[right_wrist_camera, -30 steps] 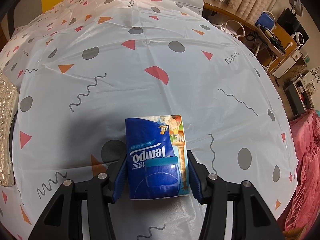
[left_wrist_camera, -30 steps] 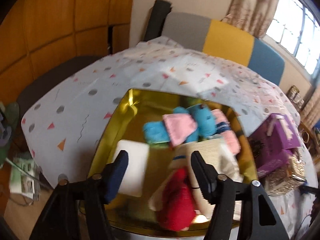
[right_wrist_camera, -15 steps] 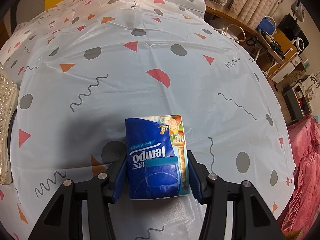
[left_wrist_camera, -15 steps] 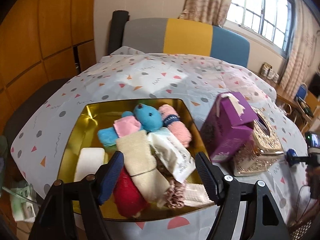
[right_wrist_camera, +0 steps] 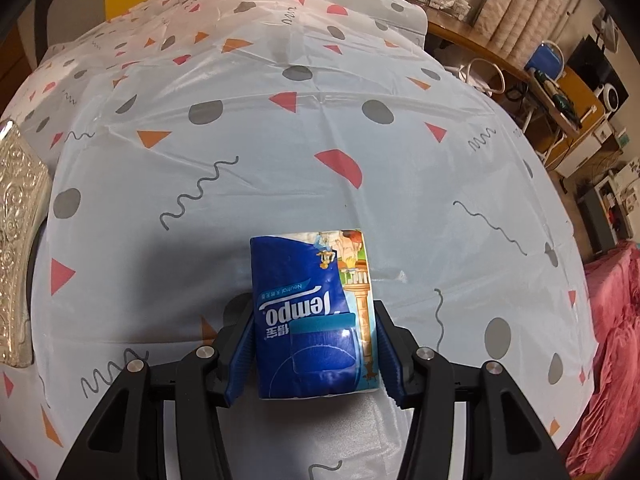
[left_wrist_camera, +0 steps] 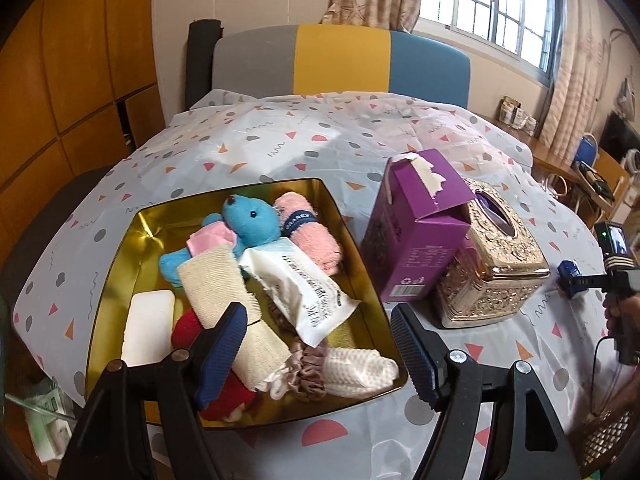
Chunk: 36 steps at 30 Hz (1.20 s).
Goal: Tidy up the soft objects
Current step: 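Carry the blue Tempo tissue pack over the gold tray with the right gripper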
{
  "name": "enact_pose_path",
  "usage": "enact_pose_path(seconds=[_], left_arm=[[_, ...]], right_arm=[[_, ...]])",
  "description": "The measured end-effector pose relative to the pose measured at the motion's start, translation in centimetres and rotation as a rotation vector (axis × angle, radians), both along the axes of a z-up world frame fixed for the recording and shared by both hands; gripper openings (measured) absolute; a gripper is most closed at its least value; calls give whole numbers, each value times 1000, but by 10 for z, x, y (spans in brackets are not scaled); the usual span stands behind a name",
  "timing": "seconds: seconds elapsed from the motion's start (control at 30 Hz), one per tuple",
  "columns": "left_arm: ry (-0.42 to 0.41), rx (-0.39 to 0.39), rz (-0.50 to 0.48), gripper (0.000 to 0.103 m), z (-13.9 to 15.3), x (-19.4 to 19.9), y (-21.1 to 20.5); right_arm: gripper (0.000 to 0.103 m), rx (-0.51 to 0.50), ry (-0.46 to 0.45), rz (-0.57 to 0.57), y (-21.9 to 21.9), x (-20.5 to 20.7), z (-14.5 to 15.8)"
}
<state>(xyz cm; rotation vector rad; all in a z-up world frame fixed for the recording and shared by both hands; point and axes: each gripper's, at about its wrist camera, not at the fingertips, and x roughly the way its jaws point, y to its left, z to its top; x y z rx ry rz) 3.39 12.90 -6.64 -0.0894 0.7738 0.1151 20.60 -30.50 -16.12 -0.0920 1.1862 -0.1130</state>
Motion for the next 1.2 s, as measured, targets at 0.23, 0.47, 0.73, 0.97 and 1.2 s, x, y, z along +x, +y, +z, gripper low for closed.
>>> enact_pose_path(seconds=[0.23,0.47,0.73,0.97,1.2], left_arm=[[6,-4,-37,75,-1,0,-8],[17,-18,-59,75,-4,-1,-10],[16,-32,-60,75,-4,-4,-7],[14,-36,-58,76,-5,-7,-6],[18,-39,-55,77,-6,-8,-3]], right_arm=[[53,22,9,-17,-2,3,-1],[53,74,-19,25,21,11,15],[53,91,-83,132,76,30,50],[53,120,-145,219,122,48,86],[53,161,-216,327,180,52,120]])
